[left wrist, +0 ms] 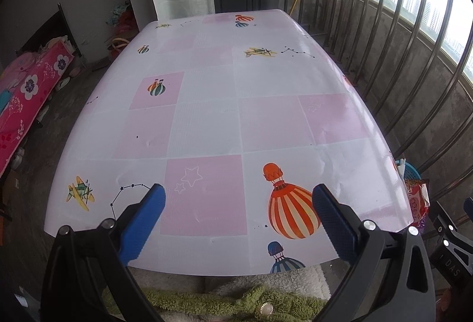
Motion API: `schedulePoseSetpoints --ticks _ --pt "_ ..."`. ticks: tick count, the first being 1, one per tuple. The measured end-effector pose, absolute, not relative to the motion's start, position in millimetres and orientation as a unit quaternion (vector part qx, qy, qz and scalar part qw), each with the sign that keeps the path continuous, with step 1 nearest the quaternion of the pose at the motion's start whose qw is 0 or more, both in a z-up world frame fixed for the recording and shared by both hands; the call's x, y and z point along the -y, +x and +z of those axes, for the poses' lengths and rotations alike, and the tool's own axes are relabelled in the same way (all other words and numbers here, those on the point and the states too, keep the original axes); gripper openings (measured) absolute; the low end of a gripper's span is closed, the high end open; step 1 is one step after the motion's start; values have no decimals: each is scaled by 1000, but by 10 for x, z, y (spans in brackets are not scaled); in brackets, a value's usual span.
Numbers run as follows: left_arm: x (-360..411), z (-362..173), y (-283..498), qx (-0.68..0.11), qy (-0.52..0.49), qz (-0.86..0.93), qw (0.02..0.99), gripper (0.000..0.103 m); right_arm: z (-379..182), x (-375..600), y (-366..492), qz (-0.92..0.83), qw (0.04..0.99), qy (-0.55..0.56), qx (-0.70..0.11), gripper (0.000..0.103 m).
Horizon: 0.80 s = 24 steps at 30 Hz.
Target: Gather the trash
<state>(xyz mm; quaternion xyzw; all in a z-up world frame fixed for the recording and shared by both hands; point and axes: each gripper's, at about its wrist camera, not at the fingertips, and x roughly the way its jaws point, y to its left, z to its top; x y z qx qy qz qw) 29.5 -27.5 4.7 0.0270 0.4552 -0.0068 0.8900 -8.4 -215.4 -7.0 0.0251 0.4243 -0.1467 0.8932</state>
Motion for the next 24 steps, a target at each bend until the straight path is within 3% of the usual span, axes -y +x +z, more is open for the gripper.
schedulePoseSetpoints --ticks 24 --pt "622 122 391 -443 54 -36 894 97 -90 2450 -163 -170 890 43 -421 95"
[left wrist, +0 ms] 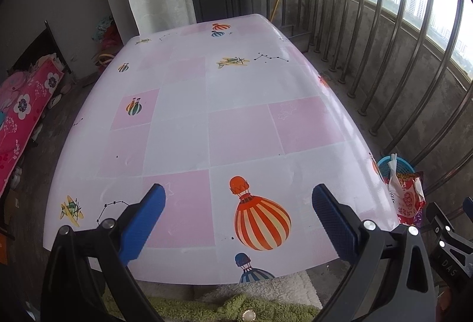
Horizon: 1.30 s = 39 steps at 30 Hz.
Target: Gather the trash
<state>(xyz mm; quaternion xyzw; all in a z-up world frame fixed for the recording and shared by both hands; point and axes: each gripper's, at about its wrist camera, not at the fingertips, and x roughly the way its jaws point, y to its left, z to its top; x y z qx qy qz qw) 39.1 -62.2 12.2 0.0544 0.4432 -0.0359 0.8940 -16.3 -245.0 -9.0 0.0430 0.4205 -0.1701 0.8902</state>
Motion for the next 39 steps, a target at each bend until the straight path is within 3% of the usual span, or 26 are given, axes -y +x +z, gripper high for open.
schedulePoseSetpoints --ticks 39 --pt "636 163 410 -441 51 -39 895 97 -39 2464 -139 -173 890 45 -419 95"
